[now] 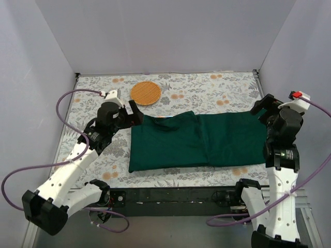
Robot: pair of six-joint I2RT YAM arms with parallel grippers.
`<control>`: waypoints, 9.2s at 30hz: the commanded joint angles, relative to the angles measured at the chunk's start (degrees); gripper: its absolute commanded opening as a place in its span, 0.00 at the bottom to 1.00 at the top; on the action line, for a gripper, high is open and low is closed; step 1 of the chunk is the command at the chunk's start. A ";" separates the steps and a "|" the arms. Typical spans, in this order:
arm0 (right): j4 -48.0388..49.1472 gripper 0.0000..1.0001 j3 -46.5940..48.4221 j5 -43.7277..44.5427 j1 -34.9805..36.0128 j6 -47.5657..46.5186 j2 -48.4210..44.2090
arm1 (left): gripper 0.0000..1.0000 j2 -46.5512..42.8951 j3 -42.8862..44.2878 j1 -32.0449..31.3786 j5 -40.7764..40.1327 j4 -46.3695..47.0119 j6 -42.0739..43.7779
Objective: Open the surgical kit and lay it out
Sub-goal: Open the surgical kit at the center of the board.
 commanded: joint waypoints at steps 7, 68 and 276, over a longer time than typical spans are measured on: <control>2.32 0.98 -1.90 -6.03 4.43 -0.39 -7.99 | 0.98 18.72 14.62 -26.41 -12.05 -2.52 -3.70; 2.84 0.97 -5.68 2.42 8.83 -3.74 -15.99 | 0.17 66.38 54.88 -58.86 -33.43 -21.34 5.61; 7.06 0.01 -12.10 -2.42 2.06 6.19 49.40 | 0.00 57.57 13.83 32.37 -19.98 -14.31 -24.53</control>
